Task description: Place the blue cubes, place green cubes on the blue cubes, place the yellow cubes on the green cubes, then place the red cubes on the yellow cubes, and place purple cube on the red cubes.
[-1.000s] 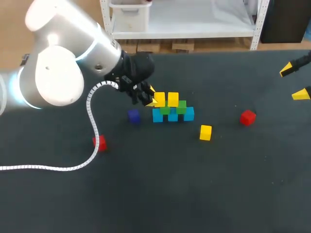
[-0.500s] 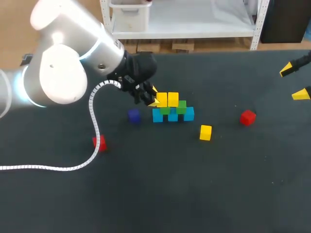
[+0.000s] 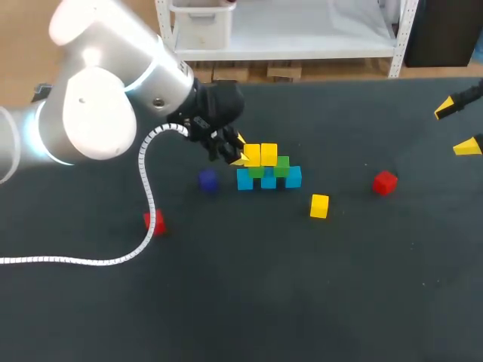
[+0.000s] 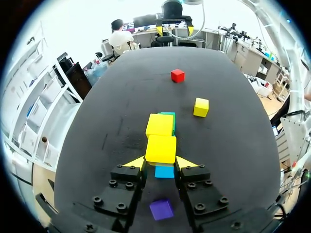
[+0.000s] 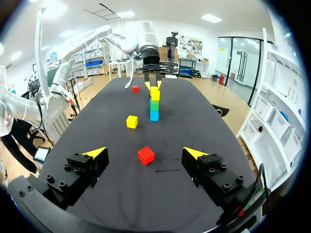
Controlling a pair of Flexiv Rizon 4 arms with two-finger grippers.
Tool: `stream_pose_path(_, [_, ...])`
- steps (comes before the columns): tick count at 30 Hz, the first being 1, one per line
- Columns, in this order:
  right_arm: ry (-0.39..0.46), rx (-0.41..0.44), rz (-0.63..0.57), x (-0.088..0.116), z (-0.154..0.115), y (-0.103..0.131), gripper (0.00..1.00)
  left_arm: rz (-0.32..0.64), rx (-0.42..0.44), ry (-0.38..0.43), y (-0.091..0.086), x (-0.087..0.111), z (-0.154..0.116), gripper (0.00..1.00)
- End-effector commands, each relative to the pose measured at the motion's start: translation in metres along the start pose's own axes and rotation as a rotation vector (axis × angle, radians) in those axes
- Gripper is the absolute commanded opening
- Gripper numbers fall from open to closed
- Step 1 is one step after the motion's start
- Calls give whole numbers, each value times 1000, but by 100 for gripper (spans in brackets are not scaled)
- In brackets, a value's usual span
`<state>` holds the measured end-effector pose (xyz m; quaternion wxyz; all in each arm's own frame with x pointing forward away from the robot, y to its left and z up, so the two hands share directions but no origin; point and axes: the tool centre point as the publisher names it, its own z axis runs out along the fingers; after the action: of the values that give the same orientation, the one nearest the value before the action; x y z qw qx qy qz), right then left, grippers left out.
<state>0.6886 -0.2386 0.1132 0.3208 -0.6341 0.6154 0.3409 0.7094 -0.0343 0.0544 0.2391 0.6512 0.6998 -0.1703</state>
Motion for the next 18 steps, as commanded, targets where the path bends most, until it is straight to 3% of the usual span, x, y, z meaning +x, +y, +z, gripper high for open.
stream_pose_path(1, [0, 0, -1, 0, 0, 0, 100, 3, 7, -2, 3, 0, 2, 0])
stream_pose_path(13, [0, 0, -1, 0, 0, 0, 100, 6, 17, -6, 5, 1, 3, 0])
stream_pose_path(18, [0, 0, -1, 0, 0, 0, 100, 5, 22, -5, 5, 1, 3, 24])
